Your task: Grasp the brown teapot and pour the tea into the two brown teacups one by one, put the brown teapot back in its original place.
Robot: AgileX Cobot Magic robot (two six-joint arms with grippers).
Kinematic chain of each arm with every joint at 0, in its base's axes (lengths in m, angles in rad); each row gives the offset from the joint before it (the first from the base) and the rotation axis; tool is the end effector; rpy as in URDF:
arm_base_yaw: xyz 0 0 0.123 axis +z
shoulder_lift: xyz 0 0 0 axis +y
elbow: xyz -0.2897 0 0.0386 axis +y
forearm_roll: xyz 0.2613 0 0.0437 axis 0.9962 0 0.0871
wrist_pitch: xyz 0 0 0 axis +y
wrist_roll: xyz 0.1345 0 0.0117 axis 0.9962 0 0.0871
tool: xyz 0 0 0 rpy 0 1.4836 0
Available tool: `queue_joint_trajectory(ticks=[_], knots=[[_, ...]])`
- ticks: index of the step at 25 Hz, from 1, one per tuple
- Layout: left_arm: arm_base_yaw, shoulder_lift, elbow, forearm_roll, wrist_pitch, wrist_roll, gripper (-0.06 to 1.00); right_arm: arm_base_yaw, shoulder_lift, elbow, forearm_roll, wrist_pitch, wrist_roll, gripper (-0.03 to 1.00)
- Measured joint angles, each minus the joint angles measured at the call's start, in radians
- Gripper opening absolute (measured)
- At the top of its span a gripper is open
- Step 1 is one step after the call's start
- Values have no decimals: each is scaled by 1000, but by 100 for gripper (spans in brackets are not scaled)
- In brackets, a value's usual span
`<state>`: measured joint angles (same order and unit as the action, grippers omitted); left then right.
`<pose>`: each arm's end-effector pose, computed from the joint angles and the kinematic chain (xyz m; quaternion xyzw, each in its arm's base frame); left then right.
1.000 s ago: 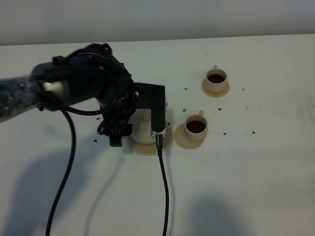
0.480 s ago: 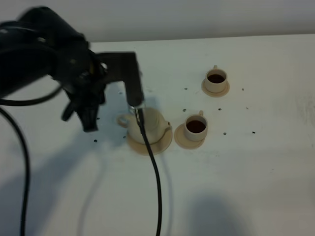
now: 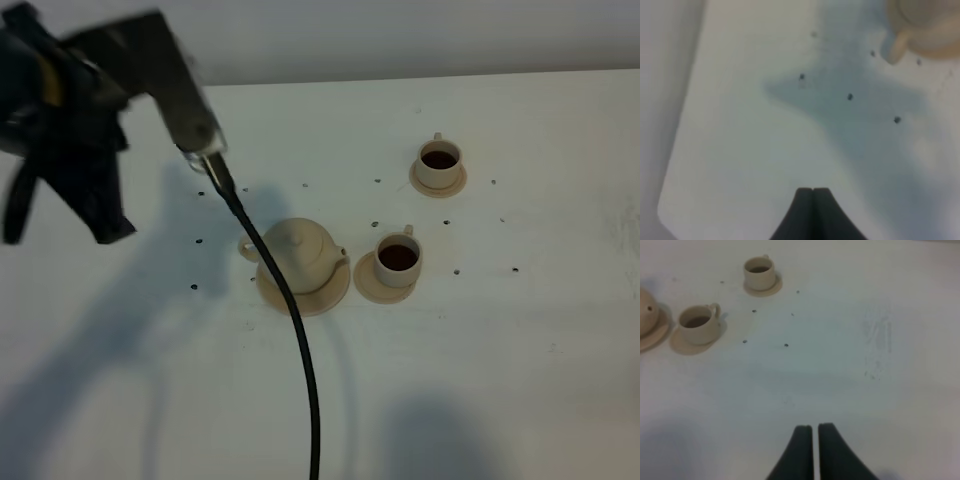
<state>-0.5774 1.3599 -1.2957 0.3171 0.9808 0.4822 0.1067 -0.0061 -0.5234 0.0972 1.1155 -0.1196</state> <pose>0.2857 -0.1443 0.3363 0.5139 0.7901 0.1372 0.3048 0.0303 0.0151 0.2654 -0.1009 0.8528 0.0451 0.5104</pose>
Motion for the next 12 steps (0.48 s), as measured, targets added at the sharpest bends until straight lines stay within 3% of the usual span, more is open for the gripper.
queue_joint_trajectory(ticks=[7,12], knots=[[0,-177,0,0,61,-173,-5,0,0,0,0,0,0,3],[0,-285,0,0,91,-350,-5,0,0,0,0,0,0,3]])
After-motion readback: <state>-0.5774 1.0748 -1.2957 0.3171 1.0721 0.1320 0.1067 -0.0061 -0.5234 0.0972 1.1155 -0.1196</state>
